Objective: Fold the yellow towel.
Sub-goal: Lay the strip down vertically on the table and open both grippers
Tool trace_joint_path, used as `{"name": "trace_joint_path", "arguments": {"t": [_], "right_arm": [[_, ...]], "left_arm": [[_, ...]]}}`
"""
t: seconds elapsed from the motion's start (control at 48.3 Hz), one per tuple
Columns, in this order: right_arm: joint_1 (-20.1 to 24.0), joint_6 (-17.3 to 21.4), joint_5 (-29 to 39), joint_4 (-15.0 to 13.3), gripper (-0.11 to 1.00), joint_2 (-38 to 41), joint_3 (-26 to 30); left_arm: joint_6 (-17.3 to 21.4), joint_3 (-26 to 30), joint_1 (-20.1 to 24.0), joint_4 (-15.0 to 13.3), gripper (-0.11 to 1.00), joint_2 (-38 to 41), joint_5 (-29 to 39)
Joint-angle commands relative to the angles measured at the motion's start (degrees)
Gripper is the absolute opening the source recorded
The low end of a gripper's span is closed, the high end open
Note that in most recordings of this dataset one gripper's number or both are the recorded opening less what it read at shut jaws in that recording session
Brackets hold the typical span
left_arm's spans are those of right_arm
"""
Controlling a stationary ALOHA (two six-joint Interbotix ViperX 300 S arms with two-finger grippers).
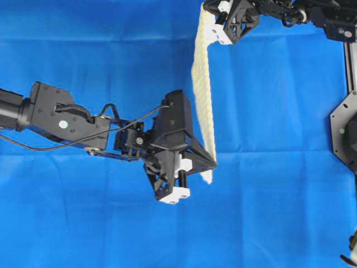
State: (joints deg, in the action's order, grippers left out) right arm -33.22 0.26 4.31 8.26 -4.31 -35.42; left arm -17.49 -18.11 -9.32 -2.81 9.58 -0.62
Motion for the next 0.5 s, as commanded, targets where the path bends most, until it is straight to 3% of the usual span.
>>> {"name": "trace_joint_path", "arguments": {"t": [0.0,0.311,0.476], "right_arm": [[-2.3,-0.1,-0.3,-0.3,0.02,-1.6,0.4],[-3.8,-0.1,-0.4,-0.6,0.02,-3.9,-2.2],[-4.7,-0.2,-0.3,-0.9,0.02,-5.5,-3.7]], "left_arm": [[0.2,2.2,-0.9,0.2,0.01,-0.4,-0.3],[0.4,5.0,-1.0,0.4,0.01,1.9,-0.8],[2.8,7.7,-0.9,0.5,0.01,3.9,-0.7]]}}
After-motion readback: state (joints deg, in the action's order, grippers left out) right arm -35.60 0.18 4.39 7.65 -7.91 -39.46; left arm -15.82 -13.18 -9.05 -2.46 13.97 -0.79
